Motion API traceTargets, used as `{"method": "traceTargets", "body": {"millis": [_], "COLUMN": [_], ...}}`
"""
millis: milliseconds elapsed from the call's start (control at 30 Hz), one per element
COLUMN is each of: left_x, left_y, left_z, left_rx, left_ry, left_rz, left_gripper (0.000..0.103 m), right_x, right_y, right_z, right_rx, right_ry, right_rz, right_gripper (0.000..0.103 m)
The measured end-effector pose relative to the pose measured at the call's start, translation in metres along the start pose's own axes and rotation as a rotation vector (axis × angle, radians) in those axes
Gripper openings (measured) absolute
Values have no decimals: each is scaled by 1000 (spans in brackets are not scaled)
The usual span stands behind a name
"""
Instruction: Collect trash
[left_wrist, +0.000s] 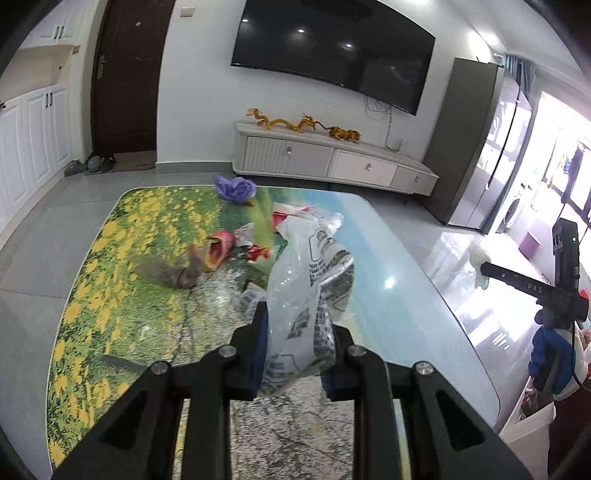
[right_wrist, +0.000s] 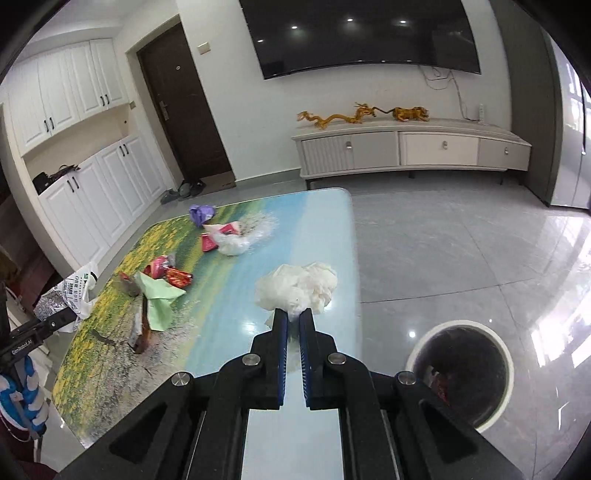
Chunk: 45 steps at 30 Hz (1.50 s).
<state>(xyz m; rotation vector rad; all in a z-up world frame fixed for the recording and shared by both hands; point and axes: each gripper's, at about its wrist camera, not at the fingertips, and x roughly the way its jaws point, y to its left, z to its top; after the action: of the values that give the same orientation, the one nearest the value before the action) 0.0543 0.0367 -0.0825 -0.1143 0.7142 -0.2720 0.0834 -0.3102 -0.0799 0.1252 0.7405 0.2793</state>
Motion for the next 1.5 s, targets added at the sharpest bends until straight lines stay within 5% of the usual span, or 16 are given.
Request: {"method": "traceTargets", "body": {"millis": [300, 767, 1033, 1167, 1267, 1500], "left_x": [73, 219, 276, 285, 282, 256], "left_y": [-121, -330, -377, -386, -388, -368], "left_z": [30, 37, 28, 28, 32, 42], "left_rx": [173, 406, 405, 377, 368, 363], "left_ry": [114, 304, 381, 374, 374, 335], "left_rz": [-166, -326, -352, -366, -385, -367], "left_gripper": [22, 24, 29, 56, 56, 56], "right_x": [-23, 17, 41, 44, 37, 7], "right_y": [-110, -232, -255, -263, -265, -262], "right_z": [-37, -69, -77, -80, -83, -78], "right_rx": [183, 384, 392, 397, 410, 417], "right_ry": [-20, 56, 113, 131, 125, 86], "right_rz": [-115, -196, -232, -271, -284, -298], "right_gripper": [7, 7, 9, 27, 35, 36]}}
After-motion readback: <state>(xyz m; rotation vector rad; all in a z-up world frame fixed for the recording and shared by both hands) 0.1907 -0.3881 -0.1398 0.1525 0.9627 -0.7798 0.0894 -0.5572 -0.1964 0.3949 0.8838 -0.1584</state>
